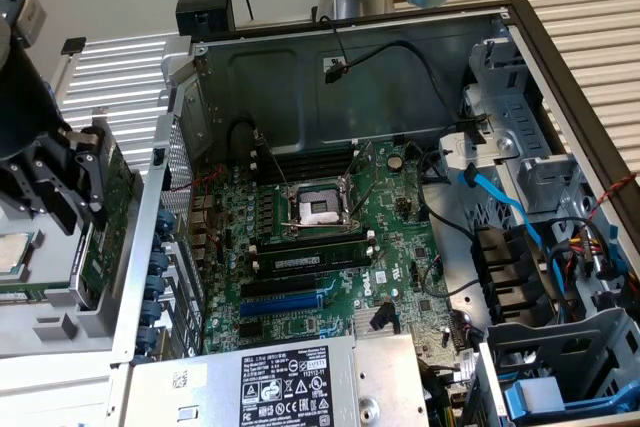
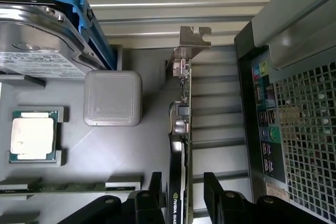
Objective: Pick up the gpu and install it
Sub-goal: 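Pick up the gpu and move the gpu toward the slot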
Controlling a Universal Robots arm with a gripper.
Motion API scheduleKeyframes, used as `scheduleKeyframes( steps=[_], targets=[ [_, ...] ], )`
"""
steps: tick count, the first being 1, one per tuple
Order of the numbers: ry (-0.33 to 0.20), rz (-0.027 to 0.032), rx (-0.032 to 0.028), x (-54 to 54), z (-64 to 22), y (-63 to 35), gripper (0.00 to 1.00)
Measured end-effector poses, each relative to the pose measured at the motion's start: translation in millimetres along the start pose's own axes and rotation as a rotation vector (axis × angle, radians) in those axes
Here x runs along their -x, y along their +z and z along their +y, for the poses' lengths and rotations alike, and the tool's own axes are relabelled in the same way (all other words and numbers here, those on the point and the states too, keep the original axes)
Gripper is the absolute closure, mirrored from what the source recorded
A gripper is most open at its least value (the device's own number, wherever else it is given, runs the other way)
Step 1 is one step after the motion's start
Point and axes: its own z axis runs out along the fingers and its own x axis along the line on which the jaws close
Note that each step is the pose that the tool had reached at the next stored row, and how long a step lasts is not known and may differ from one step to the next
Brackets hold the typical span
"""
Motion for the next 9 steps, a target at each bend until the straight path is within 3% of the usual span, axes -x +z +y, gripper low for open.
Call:
scheduleKeyframes(
  steps=[9],
  targets=[
    [0.006,0.0014,0.0221,-1.2,-1.8,14.8,0.55]
  ],
)
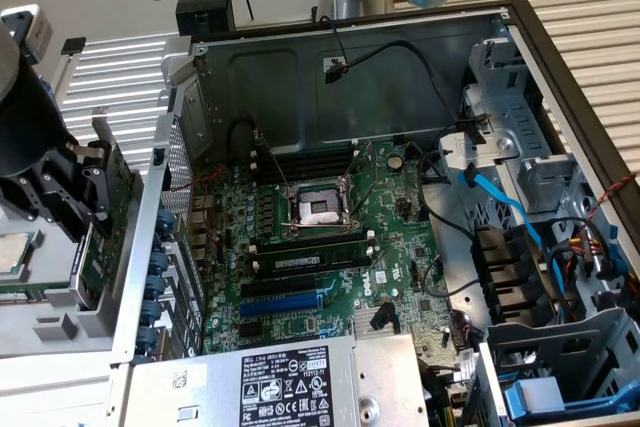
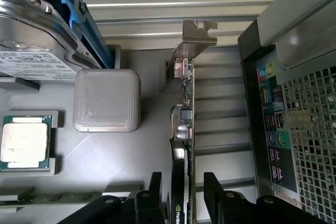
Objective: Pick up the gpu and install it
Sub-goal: 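Pick up the gpu and move the gpu toward the slot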
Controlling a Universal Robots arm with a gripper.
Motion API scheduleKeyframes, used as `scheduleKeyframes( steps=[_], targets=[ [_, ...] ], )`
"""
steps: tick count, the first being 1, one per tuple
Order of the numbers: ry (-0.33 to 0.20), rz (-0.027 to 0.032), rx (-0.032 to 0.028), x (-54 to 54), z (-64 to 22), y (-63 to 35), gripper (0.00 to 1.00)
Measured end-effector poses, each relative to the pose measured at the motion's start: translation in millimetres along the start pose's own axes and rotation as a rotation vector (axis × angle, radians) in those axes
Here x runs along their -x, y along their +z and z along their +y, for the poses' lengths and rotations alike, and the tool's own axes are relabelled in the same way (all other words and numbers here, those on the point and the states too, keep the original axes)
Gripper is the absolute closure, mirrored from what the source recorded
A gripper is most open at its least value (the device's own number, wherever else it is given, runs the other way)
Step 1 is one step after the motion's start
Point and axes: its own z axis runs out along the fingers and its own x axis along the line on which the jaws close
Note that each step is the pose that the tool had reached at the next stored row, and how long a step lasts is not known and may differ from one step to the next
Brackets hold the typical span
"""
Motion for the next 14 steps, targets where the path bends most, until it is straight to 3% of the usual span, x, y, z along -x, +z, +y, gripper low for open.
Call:
scheduleKeyframes(
  steps=[2,14],
  targets=[
    [0.001,0.0002,0.0048,-0.2,-0.4,2.8,0.55],
    [0.002,0.0003,0.0051,-0.2,-0.4,3.0,0.55]
  ],
)
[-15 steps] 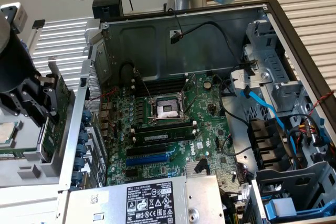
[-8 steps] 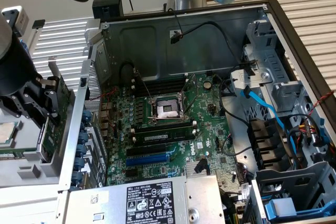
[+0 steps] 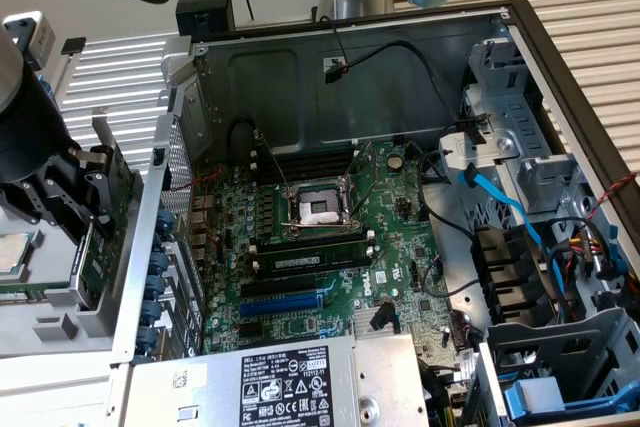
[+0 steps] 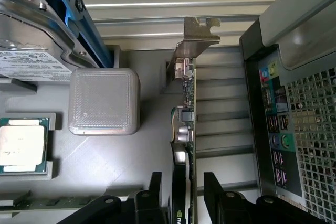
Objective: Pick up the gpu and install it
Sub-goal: 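Pick up the gpu and move the gpu toward the slot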
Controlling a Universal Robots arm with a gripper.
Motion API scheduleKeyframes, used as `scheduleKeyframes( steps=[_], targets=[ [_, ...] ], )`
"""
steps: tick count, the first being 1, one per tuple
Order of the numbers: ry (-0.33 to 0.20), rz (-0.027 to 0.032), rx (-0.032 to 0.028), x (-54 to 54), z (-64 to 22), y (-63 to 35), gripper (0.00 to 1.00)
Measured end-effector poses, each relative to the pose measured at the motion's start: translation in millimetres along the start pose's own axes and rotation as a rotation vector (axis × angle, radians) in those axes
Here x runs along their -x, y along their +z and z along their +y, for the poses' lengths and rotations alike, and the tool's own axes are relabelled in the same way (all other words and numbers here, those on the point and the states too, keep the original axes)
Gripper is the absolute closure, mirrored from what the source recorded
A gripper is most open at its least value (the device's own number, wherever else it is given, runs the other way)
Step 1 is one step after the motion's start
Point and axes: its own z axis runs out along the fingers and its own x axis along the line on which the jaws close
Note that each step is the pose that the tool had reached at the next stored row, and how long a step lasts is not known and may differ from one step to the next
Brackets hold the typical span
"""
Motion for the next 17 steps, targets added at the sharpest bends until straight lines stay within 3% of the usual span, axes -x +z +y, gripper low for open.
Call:
scheduleKeyframes(
  steps=[3,6,17],
  targets=[
    [0.0,0.0,0.0,0.0,0.0,0.0,0.57],
    [0.0,0.0,0.0,0.0,0.0,0.0,0.71],
    [0.0,0.0,0.0,0.0,0.0,0.0,0.73]
  ],
)
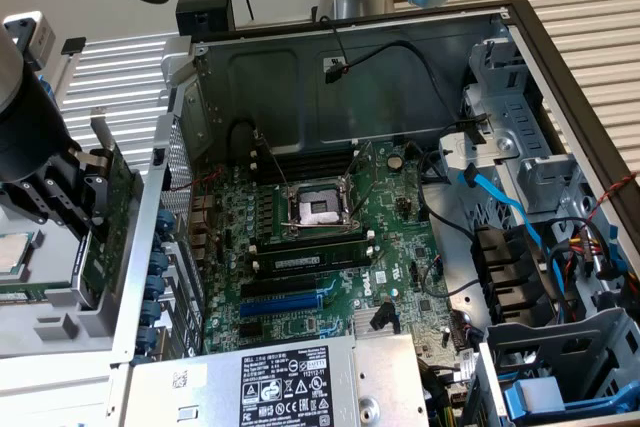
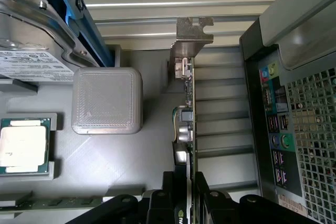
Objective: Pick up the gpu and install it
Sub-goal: 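Pick up the gpu and move the gpu toward the slot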
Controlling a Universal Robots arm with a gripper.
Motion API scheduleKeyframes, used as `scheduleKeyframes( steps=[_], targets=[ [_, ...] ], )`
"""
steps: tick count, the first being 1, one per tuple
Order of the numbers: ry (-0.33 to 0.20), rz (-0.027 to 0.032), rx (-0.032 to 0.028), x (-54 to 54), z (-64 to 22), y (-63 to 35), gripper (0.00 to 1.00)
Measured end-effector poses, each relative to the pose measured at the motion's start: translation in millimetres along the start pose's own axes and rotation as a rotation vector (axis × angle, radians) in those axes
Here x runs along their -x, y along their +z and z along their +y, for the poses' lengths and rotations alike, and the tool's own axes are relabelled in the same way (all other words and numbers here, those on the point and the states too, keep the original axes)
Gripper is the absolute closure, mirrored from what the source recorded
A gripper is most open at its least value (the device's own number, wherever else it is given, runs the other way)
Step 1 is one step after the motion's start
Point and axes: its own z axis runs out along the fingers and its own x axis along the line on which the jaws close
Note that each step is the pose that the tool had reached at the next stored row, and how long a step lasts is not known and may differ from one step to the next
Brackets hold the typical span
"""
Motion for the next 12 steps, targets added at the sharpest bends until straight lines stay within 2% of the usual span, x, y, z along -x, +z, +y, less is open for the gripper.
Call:
scheduleKeyframes(
  steps=[12],
  targets=[
    [0.0,0.0,0.0,0.0,0.0,0.0,0.73]
  ],
)
